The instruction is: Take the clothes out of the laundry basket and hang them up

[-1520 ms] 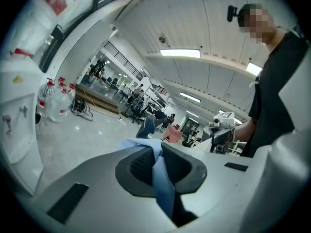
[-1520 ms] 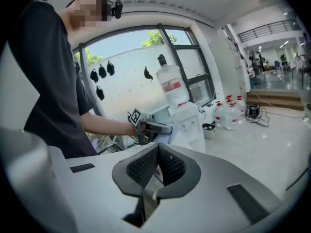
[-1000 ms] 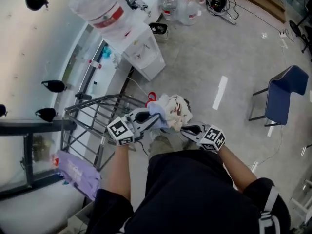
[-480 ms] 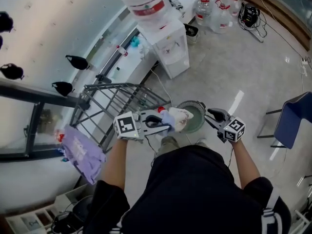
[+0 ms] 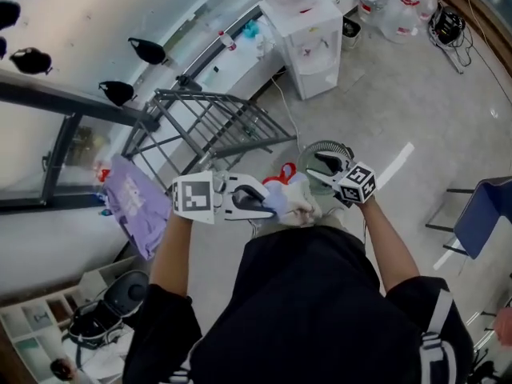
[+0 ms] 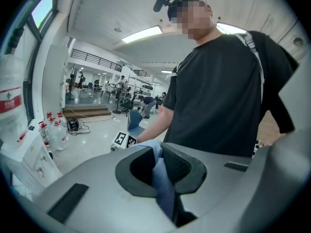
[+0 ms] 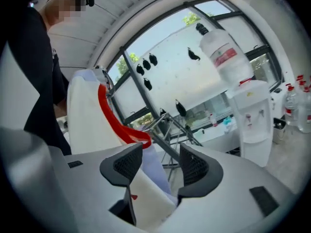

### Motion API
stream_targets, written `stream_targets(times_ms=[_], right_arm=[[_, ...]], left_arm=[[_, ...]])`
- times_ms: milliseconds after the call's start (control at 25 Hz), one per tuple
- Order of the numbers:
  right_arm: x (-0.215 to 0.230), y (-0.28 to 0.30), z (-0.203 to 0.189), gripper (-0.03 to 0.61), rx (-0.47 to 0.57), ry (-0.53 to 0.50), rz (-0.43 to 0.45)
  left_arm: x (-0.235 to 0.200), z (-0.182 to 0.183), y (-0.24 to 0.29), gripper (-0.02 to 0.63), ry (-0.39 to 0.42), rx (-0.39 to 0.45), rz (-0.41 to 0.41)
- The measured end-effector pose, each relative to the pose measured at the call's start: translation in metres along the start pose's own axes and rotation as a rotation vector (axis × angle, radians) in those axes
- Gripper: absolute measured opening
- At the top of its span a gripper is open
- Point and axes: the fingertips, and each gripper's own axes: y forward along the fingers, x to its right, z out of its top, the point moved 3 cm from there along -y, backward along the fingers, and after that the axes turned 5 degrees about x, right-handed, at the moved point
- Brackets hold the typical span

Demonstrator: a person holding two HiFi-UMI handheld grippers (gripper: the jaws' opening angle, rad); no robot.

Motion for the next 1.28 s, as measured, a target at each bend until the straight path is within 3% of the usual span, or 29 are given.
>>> stream_targets(times_ms=[80,280,400,600,1120,1160,1200,1240,1280], right_arm=[[-0.018,0.020,-0.018,0.232,-0.067,-0.038,0.114],[-0.044,0.051,-0.051,0.236,-0.247,-0.318,0.297],[-0.059,0.071,-0.055,0.246,-0.313,-0.376,0.445],[-0.096,0.080,-0.068,0.255,-0.425,-0.503,0.662],[-0.114,0.071,-0.099,0.253,-0.605,-0.754,0.908],[-0.113,0.070,-0.100,0.243,-0.610,-0.763,0.918],[-0.111,0.069,-0.101,0.180,-0.610,-0.769,0.916],[-0.107,0.068,-0.099,0.065,-0.603,-0.765,0.898],[-0.102,0.067,-0.096,0.018,-0.588,-0.743,0.864]], left_arm=[[0.010,-0.001,-0.002,0.020,-0.009,-0.004,0.021],[0.028,-0.010,0.011,0.020,-0.046,-0.020,0.016],[0.037,-0.015,0.020,0.020,-0.046,-0.069,-0.012],[0.048,-0.019,0.023,0.020,-0.067,-0.066,-0.011],[0.058,-0.039,0.023,0.020,-0.127,-0.136,-0.043],[0.057,-0.041,0.022,0.020,-0.131,-0.142,-0.037],[0.057,-0.044,0.019,0.020,-0.137,-0.144,-0.026],[0.056,-0.046,0.016,0.020,-0.144,-0.143,-0.010],[0.054,-0.049,0.011,0.020,-0.149,-0.138,0.017]])
